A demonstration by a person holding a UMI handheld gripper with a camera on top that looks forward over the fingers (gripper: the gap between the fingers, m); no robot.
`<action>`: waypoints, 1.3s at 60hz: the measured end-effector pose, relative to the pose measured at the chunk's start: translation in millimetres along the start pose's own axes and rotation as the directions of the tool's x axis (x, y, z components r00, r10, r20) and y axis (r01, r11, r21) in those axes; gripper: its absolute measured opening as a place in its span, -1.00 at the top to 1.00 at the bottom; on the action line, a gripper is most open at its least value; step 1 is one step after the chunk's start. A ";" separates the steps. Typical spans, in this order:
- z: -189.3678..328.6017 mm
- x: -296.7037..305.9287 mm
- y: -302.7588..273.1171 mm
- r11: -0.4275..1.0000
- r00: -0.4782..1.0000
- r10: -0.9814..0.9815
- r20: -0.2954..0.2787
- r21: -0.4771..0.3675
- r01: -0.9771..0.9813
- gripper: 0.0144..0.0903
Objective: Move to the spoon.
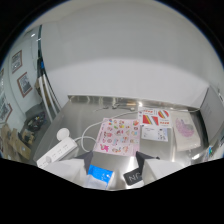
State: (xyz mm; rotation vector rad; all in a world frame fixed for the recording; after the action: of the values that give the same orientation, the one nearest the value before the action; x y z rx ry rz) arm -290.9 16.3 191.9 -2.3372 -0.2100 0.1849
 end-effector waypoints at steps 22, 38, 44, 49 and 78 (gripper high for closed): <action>66.9 -0.2 -43.6 0.998 0.999 -0.034 -0.010 0.044 0.034 -0.83; 142.5 4.0 -88.1 0.998 1.000 -0.014 -0.028 0.069 0.016 -0.82; 173.8 7.0 -102.9 0.997 0.999 -0.010 -0.040 0.076 0.013 -0.83; 200.0 8.6 -114.5 0.997 0.999 -0.004 -0.051 0.074 0.008 -0.83; 335.9 26.7 -145.7 0.999 0.994 0.001 -0.113 0.038 0.003 -0.82</action>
State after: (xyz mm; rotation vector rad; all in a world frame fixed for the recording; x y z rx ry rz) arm -344.7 354.9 60.9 -2.3019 -0.1501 0.0547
